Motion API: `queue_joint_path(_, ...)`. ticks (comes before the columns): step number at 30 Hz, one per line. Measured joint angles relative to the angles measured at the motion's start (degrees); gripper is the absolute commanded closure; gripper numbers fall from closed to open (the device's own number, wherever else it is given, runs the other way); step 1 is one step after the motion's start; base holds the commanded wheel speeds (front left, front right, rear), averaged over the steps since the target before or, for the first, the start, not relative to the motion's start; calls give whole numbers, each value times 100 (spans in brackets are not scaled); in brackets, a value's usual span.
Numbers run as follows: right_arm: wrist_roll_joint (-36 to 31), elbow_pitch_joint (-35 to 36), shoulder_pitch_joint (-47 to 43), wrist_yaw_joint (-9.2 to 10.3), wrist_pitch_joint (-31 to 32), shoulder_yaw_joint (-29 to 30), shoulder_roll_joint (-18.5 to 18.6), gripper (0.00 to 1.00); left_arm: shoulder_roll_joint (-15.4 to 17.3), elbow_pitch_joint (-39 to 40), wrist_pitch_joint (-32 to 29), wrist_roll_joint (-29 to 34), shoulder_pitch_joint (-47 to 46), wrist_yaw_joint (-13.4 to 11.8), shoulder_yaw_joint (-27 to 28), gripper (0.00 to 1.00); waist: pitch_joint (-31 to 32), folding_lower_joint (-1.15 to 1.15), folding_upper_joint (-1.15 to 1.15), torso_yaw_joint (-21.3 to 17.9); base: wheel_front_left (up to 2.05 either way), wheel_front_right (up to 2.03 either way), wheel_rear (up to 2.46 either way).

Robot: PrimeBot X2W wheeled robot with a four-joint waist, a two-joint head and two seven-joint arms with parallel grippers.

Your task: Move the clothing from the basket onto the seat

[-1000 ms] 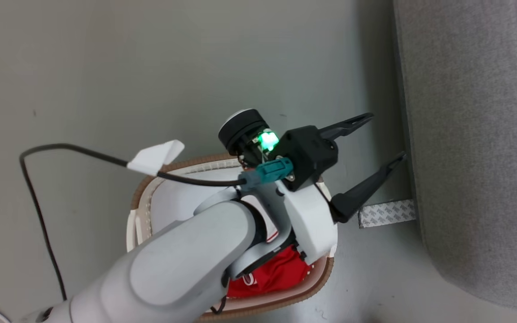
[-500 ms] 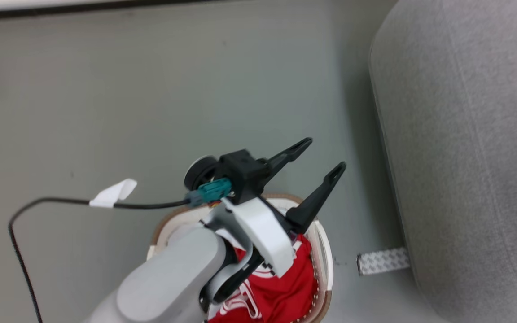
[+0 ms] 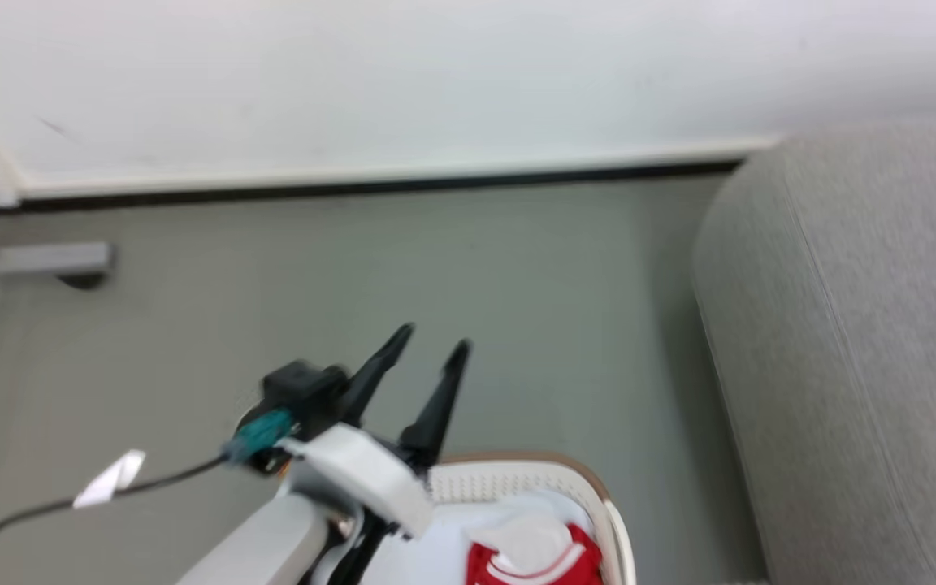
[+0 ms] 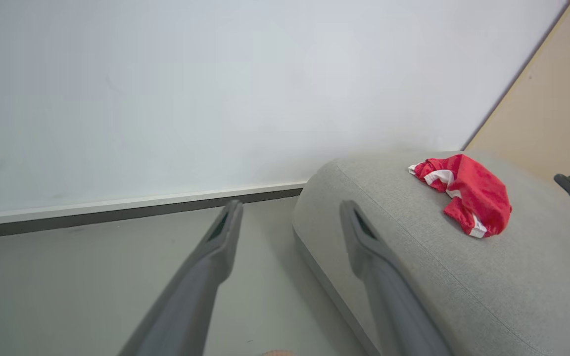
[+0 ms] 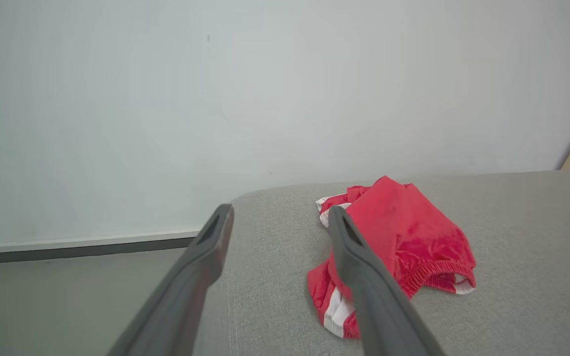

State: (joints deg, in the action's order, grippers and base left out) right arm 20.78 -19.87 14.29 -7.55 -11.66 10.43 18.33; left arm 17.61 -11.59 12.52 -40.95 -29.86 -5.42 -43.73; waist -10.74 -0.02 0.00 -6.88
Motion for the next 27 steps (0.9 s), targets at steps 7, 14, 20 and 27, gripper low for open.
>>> queue_joint_path(7,-578,1132,-1246,0,0,283,-747,0,147,-264,234,-33,895,-223,490,0,652,0,0,361,0,0,0)
queue_joint_path(14,-749,1650,-1846,0,-70,245,-1371,0,159,-131,261,491,1823,-253,1556,0,1081,0,0,658,0,0,0)
queue_joint_path(20,-1026,1301,-2209,0,-205,97,-1508,0,-82,-155,261,1069,2493,71,2187,0,1242,1,0,794,0,0,0)
queue_joint_path(27,-1182,922,-2316,0,-314,-97,-1534,0,-398,-250,261,1574,2855,414,2704,0,1318,2,0,859,0,0,0)
